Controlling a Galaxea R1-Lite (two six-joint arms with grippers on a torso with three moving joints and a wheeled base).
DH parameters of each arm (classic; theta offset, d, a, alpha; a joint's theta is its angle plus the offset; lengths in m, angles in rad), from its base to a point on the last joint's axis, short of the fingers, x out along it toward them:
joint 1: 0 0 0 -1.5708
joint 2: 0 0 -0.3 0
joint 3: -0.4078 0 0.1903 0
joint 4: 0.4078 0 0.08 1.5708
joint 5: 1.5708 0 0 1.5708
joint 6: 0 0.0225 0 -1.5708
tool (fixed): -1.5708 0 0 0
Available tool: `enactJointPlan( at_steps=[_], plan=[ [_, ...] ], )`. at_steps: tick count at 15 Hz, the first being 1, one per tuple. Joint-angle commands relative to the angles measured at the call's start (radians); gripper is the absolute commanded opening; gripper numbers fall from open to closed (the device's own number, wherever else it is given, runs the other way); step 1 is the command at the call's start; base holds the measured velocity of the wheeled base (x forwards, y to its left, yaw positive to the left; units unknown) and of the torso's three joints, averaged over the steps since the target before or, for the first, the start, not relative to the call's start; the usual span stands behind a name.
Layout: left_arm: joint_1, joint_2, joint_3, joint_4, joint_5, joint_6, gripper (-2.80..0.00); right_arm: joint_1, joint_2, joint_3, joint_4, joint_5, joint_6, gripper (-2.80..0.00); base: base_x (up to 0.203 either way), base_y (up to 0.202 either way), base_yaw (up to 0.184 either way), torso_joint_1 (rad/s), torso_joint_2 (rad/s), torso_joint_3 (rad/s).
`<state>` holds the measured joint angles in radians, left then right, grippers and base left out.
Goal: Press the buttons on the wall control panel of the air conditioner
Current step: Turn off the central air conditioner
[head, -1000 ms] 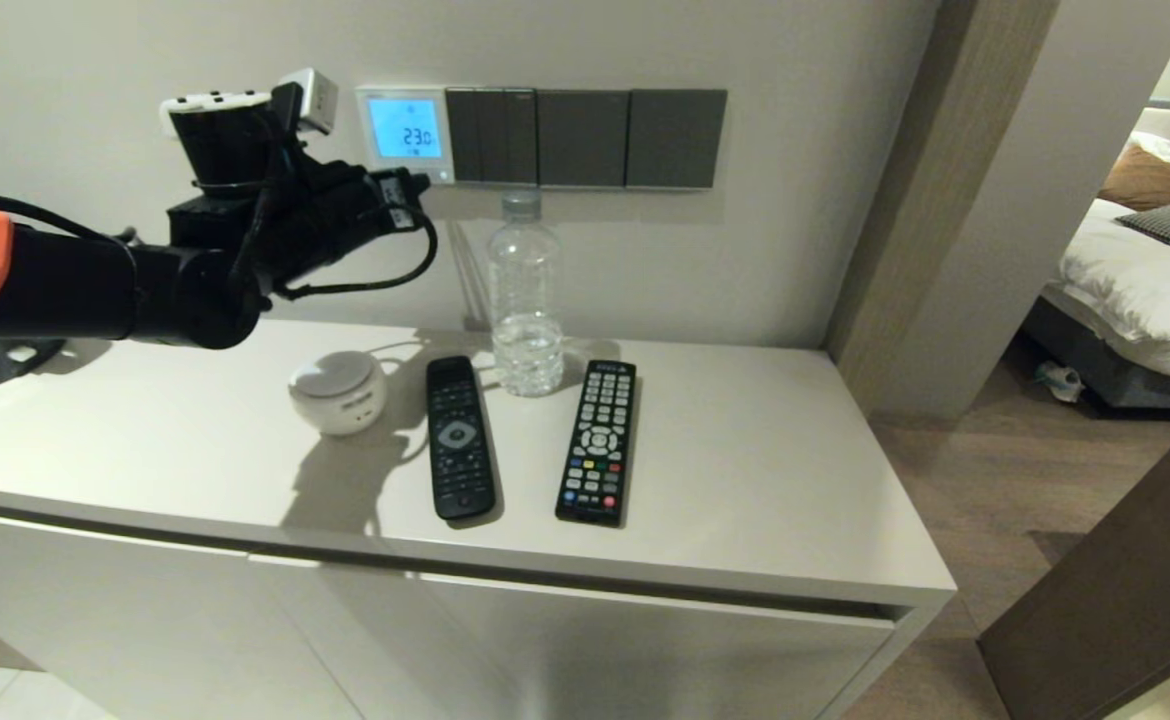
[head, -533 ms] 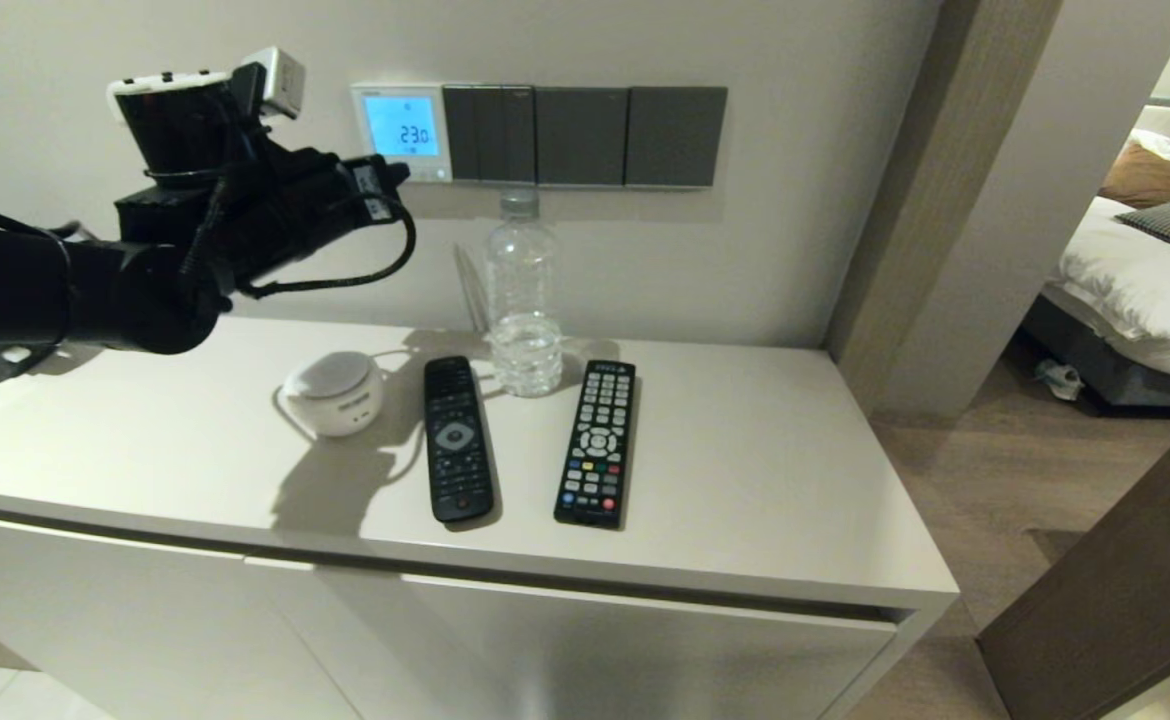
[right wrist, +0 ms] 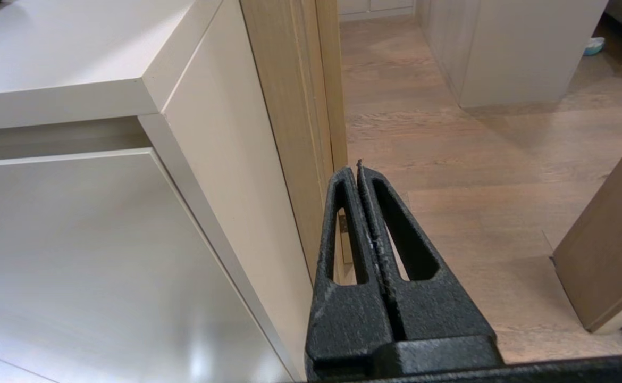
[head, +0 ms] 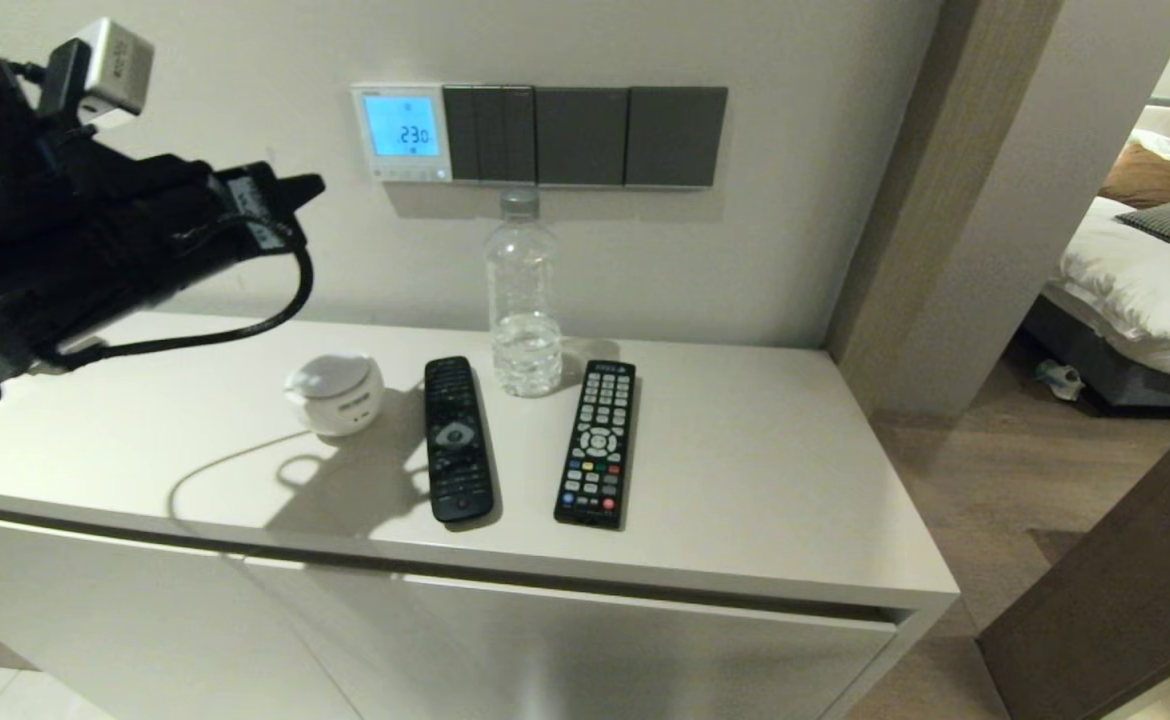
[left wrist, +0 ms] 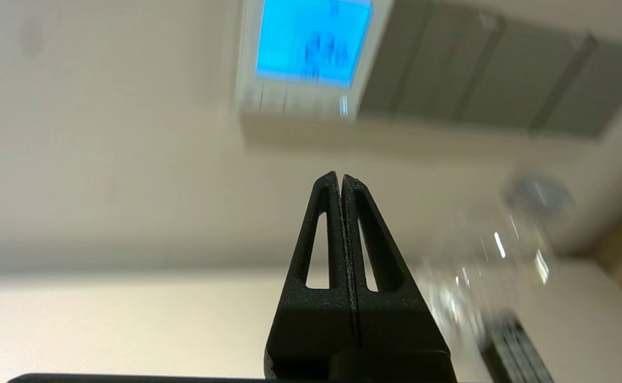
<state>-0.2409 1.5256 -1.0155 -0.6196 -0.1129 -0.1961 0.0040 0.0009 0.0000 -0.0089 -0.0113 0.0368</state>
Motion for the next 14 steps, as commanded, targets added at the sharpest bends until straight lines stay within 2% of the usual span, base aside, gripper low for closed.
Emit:
enactJointPlan(
  at_steps=[1, 4, 6, 8, 12, 14],
  plan=[
    [0.017, -0.239, 0.238, -0.005, 0.025, 0.002, -2.80, 0.001, 0.001, 0.002, 0.000, 0.000, 0.000, -2.80, 0.000, 0.000, 0.000, 0.000, 0.00, 0.000],
    [0.130, -0.511, 0.491, -0.007, 0.056, 0.008, -2.80, 0.001, 0.001, 0.002, 0.000, 0.001, 0.000, -2.80, 0.000, 0.000, 0.000, 0.000, 0.00, 0.000],
    [0.203, -0.671, 0.600, 0.032, 0.066, 0.036, -2.80, 0.001, 0.001, 0.002, 0.000, 0.001, 0.000, -2.80, 0.000, 0.000, 0.000, 0.000, 0.00, 0.000],
    [0.245, -0.835, 0.675, 0.134, 0.074, 0.070, -2.80, 0.001, 0.001, 0.002, 0.000, 0.001, 0.000, -2.80, 0.000, 0.000, 0.000, 0.000, 0.00, 0.000],
    [0.271, -1.091, 0.786, 0.464, 0.070, 0.098, -2.80, 0.001, 0.001, 0.002, 0.000, 0.001, 0.000, -2.80, 0.000, 0.000, 0.000, 0.000, 0.00, 0.000],
    [0.265, -1.147, 0.864, 0.496, 0.066, 0.115, -2.80, 0.001, 0.001, 0.002, 0.000, 0.001, 0.000, -2.80, 0.000, 0.000, 0.000, 0.000, 0.00, 0.000]
  ],
)
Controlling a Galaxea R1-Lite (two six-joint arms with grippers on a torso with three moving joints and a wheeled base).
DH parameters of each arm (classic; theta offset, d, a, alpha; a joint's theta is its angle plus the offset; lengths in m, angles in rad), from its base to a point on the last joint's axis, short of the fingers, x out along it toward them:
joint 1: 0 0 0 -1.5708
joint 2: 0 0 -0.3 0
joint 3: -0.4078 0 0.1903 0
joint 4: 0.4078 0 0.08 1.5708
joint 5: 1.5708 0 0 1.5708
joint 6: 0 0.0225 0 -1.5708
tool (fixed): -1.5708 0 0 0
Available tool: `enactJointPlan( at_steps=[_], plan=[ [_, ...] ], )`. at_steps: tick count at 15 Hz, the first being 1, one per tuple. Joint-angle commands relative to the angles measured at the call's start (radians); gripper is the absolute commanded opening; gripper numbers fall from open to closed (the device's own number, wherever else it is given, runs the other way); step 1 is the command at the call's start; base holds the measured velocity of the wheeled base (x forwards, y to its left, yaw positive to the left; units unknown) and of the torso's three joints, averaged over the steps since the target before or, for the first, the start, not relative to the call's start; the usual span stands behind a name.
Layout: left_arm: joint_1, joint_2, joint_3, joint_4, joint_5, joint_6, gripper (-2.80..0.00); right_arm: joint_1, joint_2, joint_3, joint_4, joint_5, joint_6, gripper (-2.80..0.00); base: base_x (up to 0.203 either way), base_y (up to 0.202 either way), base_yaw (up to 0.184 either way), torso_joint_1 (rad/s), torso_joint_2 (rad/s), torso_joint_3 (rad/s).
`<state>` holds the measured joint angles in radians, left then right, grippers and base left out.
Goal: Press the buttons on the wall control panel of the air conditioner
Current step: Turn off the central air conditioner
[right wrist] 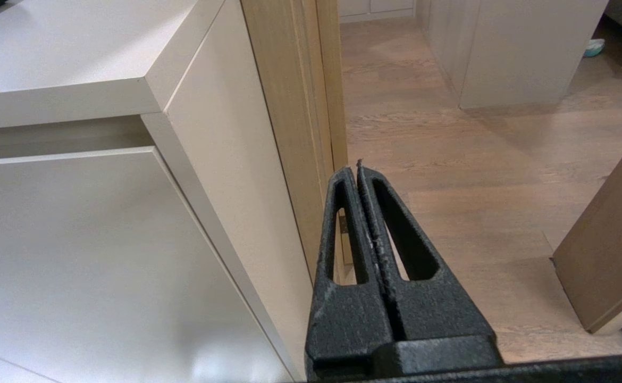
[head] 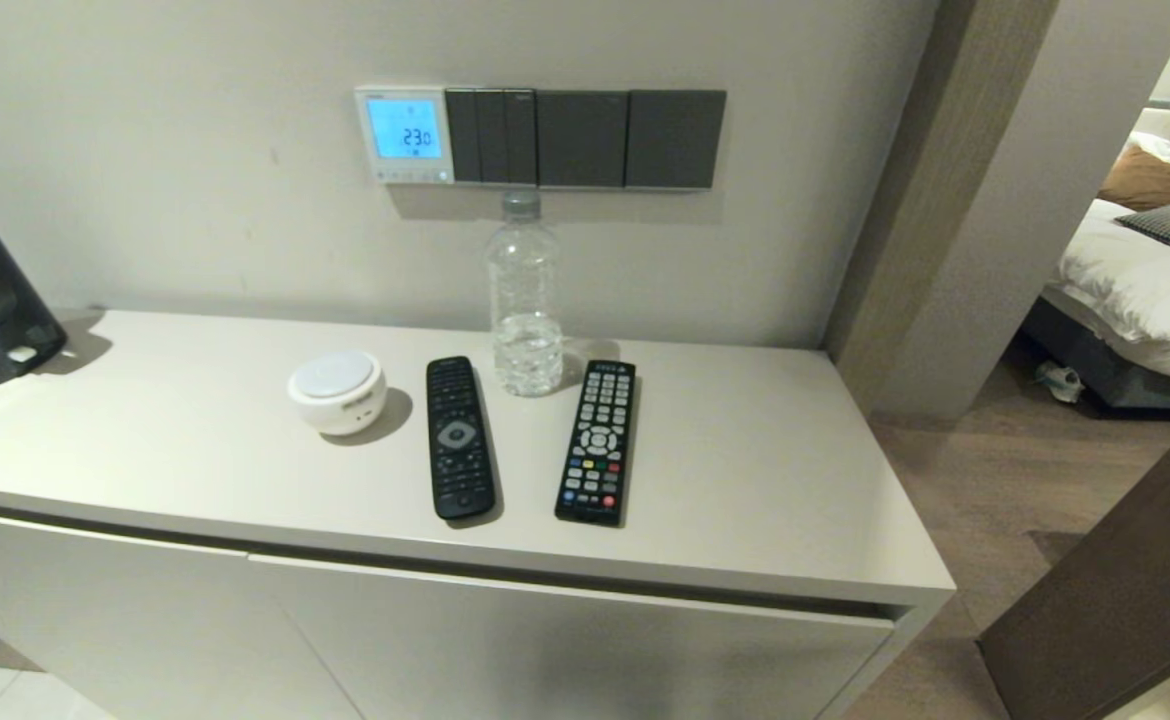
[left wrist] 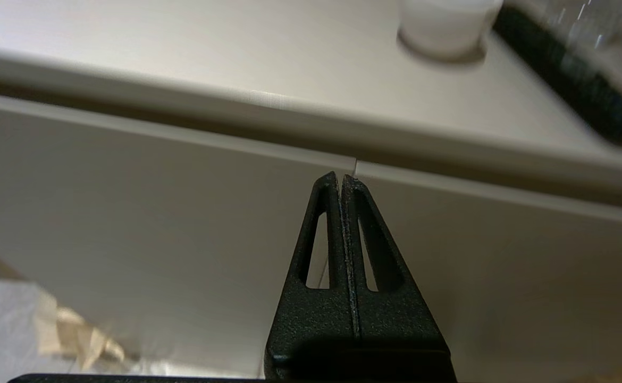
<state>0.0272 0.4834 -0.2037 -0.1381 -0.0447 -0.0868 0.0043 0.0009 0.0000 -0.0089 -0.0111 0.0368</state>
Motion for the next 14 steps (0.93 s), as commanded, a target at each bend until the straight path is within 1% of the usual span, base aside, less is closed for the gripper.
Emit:
enactJointPlan(
  at_steps=[1, 3, 6, 7, 10, 14],
  plan=[
    [-0.016, -0.129, 0.078, 0.018, -0.008, 0.019, -2.80, 0.000, 0.001, 0.002, 0.000, -0.001, 0.000, -2.80, 0.000, 0.000, 0.000, 0.000, 0.00, 0.000],
    [-0.025, -0.169, 0.114, 0.028, -0.013, 0.037, -2.80, 0.000, 0.001, 0.002, 0.000, 0.000, 0.000, -2.80, 0.000, 0.000, 0.000, 0.000, 0.00, 0.000],
    [-0.024, -0.226, 0.167, 0.031, -0.002, 0.076, -2.80, 0.000, 0.001, 0.002, 0.000, 0.000, 0.000, -2.80, 0.000, 0.000, 0.000, 0.000, 0.00, 0.000],
    [-0.019, -0.243, 0.175, 0.039, 0.003, 0.084, -2.80, 0.000, 0.001, 0.002, 0.000, 0.000, 0.000, -2.80, 0.000, 0.000, 0.000, 0.000, 0.00, 0.000],
    [-0.012, -0.308, 0.182, 0.111, 0.042, 0.106, -2.80, 0.000, 0.001, 0.002, 0.000, 0.000, 0.000, -2.80, 0.000, 0.000, 0.000, 0.000, 0.00, 0.000],
    [-0.018, -0.406, 0.200, 0.132, 0.048, 0.127, -2.80, 0.000, 0.001, 0.002, 0.000, 0.000, 0.000, -2.80, 0.000, 0.000, 0.000, 0.000, 0.00, 0.000]
  ],
)
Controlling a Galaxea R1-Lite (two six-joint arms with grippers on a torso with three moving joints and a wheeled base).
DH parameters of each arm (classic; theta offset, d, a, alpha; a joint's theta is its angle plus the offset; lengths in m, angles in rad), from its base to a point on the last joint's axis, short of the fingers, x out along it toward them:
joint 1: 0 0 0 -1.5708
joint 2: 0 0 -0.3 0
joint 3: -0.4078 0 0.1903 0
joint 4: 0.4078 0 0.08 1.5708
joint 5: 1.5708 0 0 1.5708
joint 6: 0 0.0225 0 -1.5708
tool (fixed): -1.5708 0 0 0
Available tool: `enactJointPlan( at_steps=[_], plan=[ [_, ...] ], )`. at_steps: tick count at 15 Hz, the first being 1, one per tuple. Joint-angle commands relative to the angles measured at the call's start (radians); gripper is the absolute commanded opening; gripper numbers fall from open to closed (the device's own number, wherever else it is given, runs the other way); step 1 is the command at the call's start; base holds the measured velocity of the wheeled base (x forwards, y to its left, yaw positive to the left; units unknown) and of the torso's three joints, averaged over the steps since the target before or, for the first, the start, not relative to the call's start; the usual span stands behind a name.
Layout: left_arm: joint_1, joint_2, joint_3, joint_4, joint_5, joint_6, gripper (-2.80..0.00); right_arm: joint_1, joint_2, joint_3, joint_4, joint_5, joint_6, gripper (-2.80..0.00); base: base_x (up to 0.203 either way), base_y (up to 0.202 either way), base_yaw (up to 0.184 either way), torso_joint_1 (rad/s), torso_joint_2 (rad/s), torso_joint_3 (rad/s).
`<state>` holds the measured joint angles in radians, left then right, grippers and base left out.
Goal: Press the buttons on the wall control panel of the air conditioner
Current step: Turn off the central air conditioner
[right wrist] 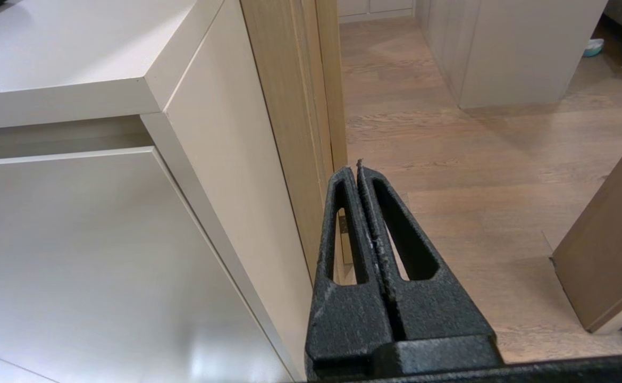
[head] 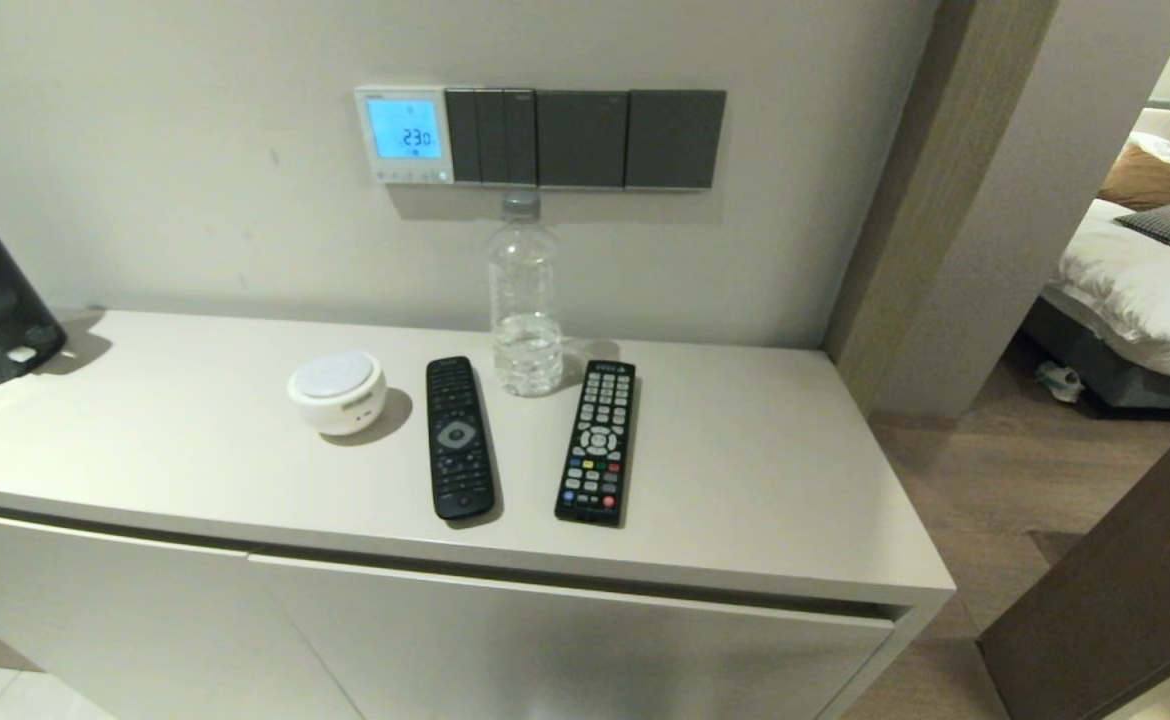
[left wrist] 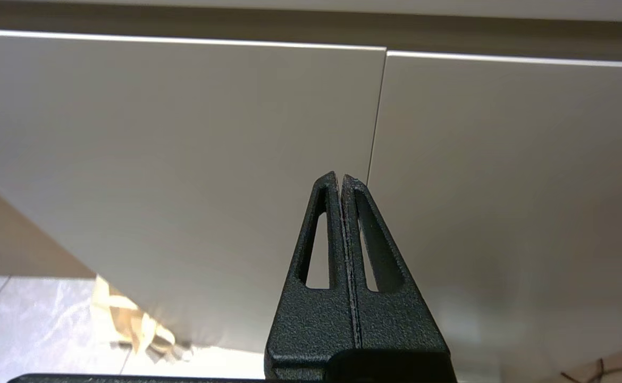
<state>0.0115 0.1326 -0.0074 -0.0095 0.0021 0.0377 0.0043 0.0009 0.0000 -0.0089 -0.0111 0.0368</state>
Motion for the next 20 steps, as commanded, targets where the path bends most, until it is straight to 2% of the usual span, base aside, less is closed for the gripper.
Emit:
enactJointPlan(
  at_steps=[1, 3, 9, 20],
  plan=[
    [-0.002, -0.076, 0.004, 0.015, 0.000, 0.010, -2.80, 0.000, 0.001, 0.002, 0.000, 0.000, 0.000, -2.80, 0.000, 0.000, 0.000, 0.000, 0.00, 0.000],
    [-0.002, -0.131, 0.002, 0.037, -0.006, 0.033, -2.80, 0.000, 0.001, 0.002, 0.000, 0.000, 0.000, -2.80, 0.000, 0.000, 0.000, 0.000, 0.00, 0.000],
    [-0.002, -0.131, 0.003, 0.033, -0.025, 0.056, -2.80, 0.000, 0.001, 0.002, 0.000, -0.001, 0.000, -2.80, 0.000, 0.000, 0.000, 0.000, 0.00, 0.000],
    [-0.004, -0.131, 0.001, 0.036, -0.030, 0.056, -2.80, 0.000, 0.001, 0.002, 0.000, 0.000, 0.000, -2.80, 0.000, 0.000, 0.000, 0.000, 0.00, 0.000]
  ],
)
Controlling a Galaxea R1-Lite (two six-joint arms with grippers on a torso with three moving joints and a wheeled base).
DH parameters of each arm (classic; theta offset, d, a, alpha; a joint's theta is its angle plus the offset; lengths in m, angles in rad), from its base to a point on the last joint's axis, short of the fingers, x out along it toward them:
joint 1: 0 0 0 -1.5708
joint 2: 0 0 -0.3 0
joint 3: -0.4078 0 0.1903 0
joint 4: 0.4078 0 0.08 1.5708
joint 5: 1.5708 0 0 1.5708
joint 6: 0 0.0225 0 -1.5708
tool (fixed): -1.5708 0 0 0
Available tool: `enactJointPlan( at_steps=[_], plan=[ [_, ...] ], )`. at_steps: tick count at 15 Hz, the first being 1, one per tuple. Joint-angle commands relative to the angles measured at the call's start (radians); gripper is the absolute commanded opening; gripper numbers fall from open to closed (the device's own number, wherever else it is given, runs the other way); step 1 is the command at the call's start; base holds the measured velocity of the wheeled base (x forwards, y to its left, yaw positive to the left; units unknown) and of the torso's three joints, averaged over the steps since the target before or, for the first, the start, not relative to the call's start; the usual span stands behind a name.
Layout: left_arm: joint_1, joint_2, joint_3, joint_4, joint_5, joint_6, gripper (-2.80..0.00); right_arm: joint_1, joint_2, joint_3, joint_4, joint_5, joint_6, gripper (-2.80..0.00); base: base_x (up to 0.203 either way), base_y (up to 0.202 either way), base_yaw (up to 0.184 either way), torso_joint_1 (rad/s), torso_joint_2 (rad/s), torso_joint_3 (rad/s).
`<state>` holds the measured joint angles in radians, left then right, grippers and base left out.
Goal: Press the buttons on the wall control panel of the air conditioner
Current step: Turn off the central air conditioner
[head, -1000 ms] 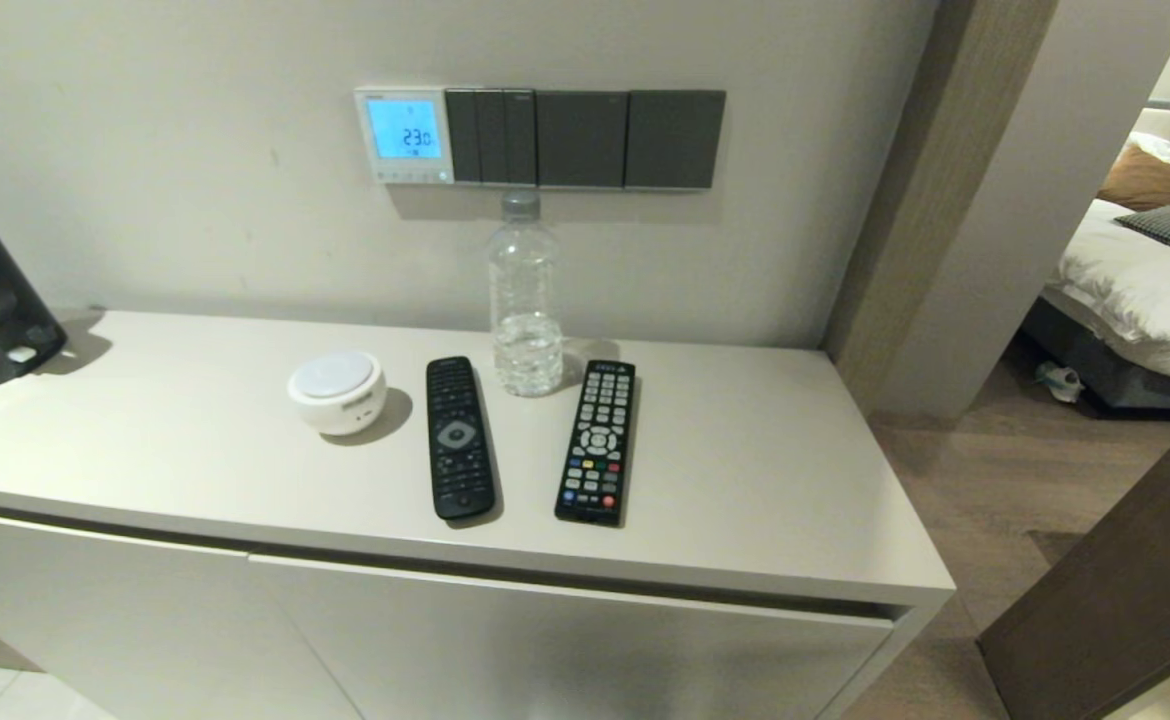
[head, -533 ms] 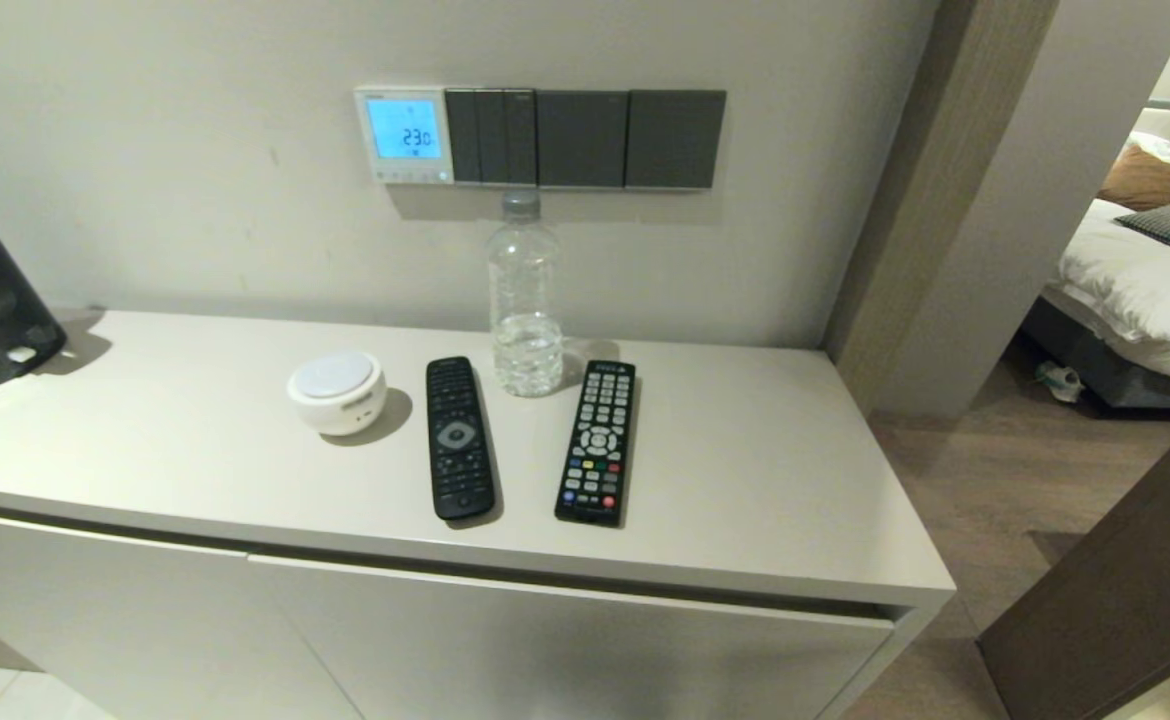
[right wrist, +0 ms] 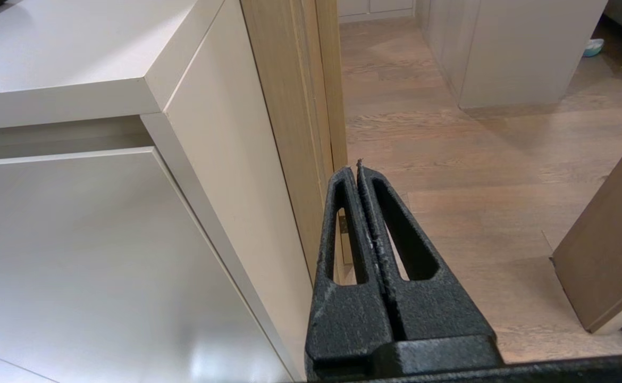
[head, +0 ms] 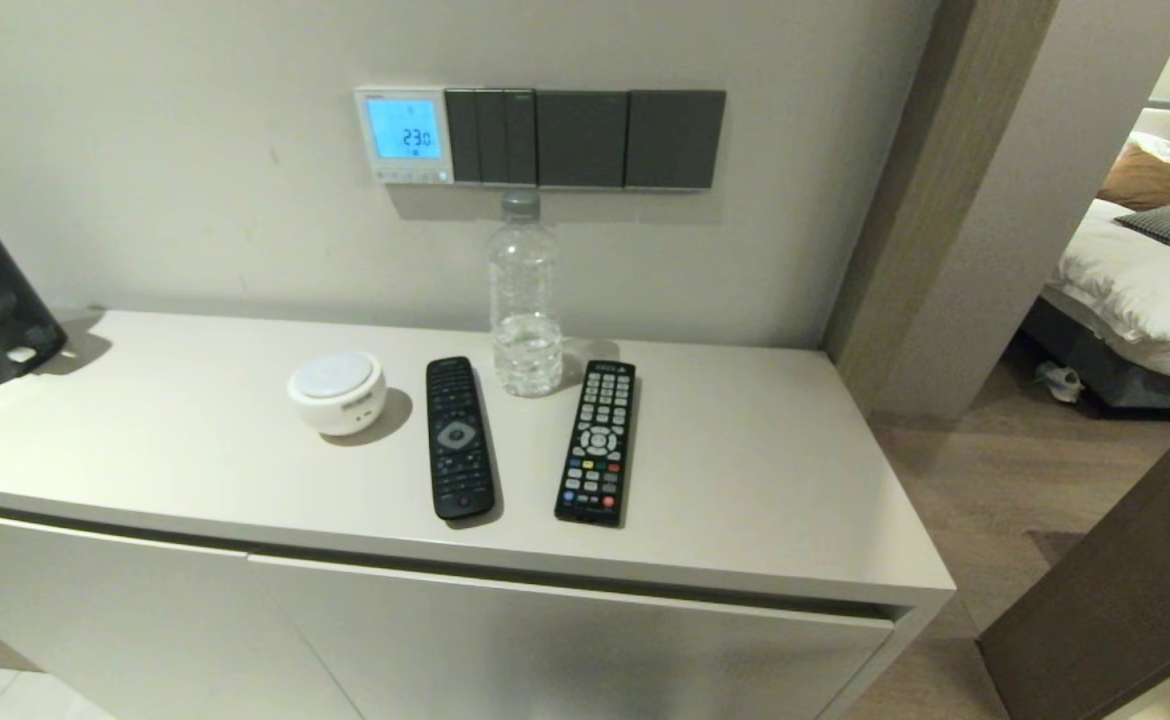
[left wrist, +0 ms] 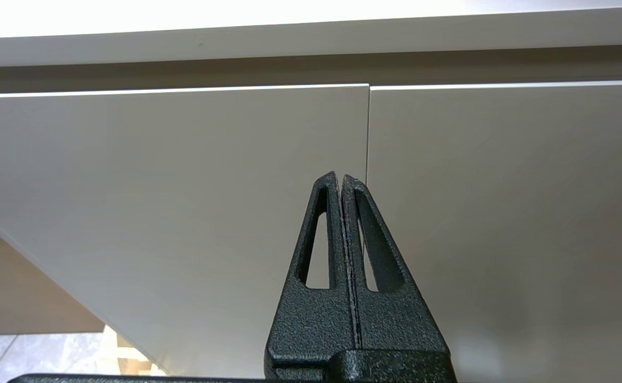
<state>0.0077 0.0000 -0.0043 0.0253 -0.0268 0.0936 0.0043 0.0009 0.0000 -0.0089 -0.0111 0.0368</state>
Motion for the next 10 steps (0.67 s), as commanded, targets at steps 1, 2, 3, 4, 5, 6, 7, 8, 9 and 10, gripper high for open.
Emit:
enactJointPlan(
  at_steps=[1, 2, 3, 4, 5, 6, 7, 8, 9, 10],
  plan=[
    [0.000, 0.002, -0.002, 0.001, -0.001, 0.000, -2.80, 0.000, 0.001, 0.002, 0.000, -0.001, 0.000, -2.80, 0.000, 0.000, 0.000, 0.000, 0.00, 0.000],
    [-0.001, 0.002, -0.002, 0.001, -0.001, 0.000, -2.80, 0.000, 0.001, 0.002, 0.000, -0.001, 0.000, -2.80, 0.000, 0.000, 0.000, 0.000, 0.00, 0.000],
    [-0.002, 0.002, -0.002, 0.001, -0.001, 0.000, -2.80, 0.000, 0.001, 0.002, 0.000, 0.000, 0.000, -2.80, 0.000, 0.000, 0.000, 0.000, 0.00, 0.000],
    [-0.002, 0.002, -0.002, 0.001, -0.001, -0.003, -2.80, 0.000, 0.001, 0.002, 0.000, 0.000, 0.000, -2.80, 0.000, 0.000, 0.000, 0.000, 0.00, 0.000],
    [-0.002, 0.000, -0.002, -0.001, -0.001, -0.006, -2.80, 0.000, 0.001, 0.002, 0.000, 0.000, 0.000, -2.80, 0.000, 0.000, 0.000, 0.000, 0.00, 0.000],
    [-0.002, 0.002, -0.002, -0.001, -0.001, -0.006, -2.80, 0.000, 0.001, 0.002, 0.000, -0.001, 0.000, -2.80, 0.000, 0.000, 0.000, 0.000, 0.00, 0.000],
    [-0.002, 0.002, 0.000, -0.002, -0.001, -0.008, -2.80, 0.000, 0.001, 0.002, 0.000, -0.001, 0.000, -2.80, 0.000, 0.000, 0.000, 0.000, 0.00, 0.000],
    [-0.002, 0.002, 0.000, -0.005, 0.001, -0.008, -2.80, 0.000, 0.001, 0.002, 0.000, 0.000, 0.000, -2.80, 0.000, 0.000, 0.000, 0.000, 0.00, 0.000],
    [-0.002, 0.002, 0.000, -0.005, 0.001, -0.008, -2.80, 0.000, 0.001, 0.002, 0.000, -0.001, 0.000, -2.80, 0.000, 0.000, 0.000, 0.000, 0.00, 0.000],
    [-0.002, 0.001, 0.000, -0.005, -0.001, -0.008, -2.80, 0.000, 0.001, 0.002, 0.000, -0.001, 0.000, -2.80, 0.000, 0.000, 0.000, 0.000, 0.00, 0.000]
  ],
)
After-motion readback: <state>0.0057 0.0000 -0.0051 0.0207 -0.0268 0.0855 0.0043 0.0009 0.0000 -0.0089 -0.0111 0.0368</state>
